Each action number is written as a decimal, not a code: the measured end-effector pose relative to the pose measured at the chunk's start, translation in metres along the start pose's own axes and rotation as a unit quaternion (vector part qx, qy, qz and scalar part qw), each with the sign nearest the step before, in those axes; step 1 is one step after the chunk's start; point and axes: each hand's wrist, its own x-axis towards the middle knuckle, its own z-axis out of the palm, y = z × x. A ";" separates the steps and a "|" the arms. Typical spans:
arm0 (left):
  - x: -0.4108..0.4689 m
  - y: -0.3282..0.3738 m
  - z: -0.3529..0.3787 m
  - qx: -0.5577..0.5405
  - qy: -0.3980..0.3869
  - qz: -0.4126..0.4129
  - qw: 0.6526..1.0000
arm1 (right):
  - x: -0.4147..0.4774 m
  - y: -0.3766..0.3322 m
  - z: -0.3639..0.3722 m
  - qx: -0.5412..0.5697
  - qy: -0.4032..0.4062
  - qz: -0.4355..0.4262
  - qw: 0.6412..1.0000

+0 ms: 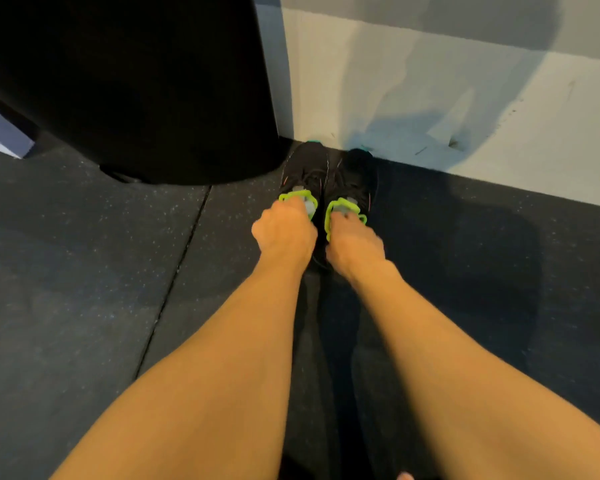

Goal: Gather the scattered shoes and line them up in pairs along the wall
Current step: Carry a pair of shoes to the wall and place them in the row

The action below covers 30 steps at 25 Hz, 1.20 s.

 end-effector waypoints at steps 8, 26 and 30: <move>-0.141 0.020 -0.239 -0.199 0.098 0.041 0.974 | -0.180 -0.092 -0.199 0.108 0.129 -0.137 0.976; -0.586 -0.012 -0.796 -0.083 0.487 -0.019 0.869 | -0.657 -0.353 -0.632 0.101 0.210 -0.590 0.773; -0.713 -0.046 -0.851 -0.022 0.554 -0.113 0.825 | -0.761 -0.407 -0.642 0.088 0.179 -0.683 0.703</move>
